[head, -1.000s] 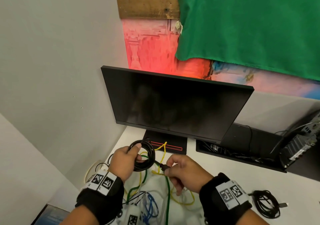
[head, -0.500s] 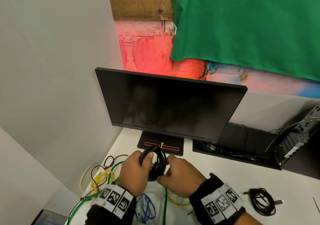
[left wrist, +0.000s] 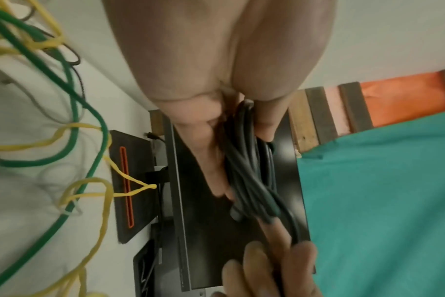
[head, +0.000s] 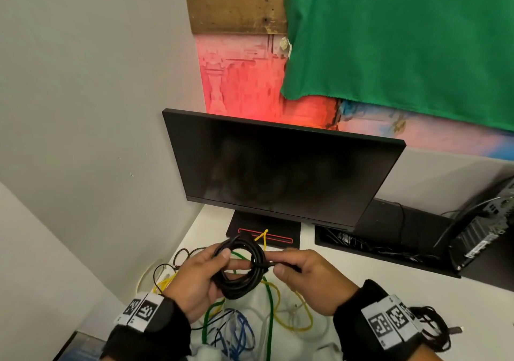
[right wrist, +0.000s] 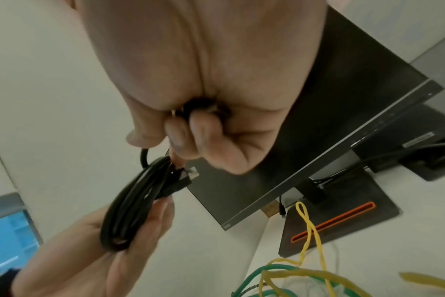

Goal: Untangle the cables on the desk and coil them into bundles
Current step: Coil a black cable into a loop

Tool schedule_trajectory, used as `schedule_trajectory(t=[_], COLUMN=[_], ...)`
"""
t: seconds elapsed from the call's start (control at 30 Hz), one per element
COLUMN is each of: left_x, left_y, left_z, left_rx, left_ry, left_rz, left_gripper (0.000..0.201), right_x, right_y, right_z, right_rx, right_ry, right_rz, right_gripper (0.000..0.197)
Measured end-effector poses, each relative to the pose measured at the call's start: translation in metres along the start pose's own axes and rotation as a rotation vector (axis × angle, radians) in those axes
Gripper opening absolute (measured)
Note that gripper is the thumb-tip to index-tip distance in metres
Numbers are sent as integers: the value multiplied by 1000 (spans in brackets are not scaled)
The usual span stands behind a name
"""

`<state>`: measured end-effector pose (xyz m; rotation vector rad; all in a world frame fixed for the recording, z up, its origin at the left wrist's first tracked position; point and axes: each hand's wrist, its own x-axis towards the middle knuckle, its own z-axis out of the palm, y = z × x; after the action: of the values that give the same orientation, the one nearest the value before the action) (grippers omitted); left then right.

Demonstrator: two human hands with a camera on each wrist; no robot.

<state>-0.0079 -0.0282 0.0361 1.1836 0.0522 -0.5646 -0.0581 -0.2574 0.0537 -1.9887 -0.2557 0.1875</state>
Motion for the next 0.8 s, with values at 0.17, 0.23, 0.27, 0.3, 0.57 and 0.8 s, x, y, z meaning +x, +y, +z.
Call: schedule_trajectory(t=[0.17,0.23,0.27,0.3,0.57,0.8], left_x=[-4,-6,-6,-5,-10,-13], left_y=[6,10,11,11,8,-2], left_z=[5,17,23,28,32,39], left_rx=[853,1124,1187,1210,1211,1428], left_ry=[-117,-210,-227,-224,-191,-212], left_rz=[146,219,233,238,337,360], left_gripper=[64,54,44,35,24,19], right_x=[-1,0,0,0,1,12], right_y=[12,10,8,8,26,20], right_z=[2,6,8,10,-2,4], right_rx=[-8,-8,-10,-10,-392,-689], right_ry=[21,26,47,65,280,280], right_rz=[13,-32,-67,-94,-168,-55], right_gripper=[26,19,16,15,32,43])
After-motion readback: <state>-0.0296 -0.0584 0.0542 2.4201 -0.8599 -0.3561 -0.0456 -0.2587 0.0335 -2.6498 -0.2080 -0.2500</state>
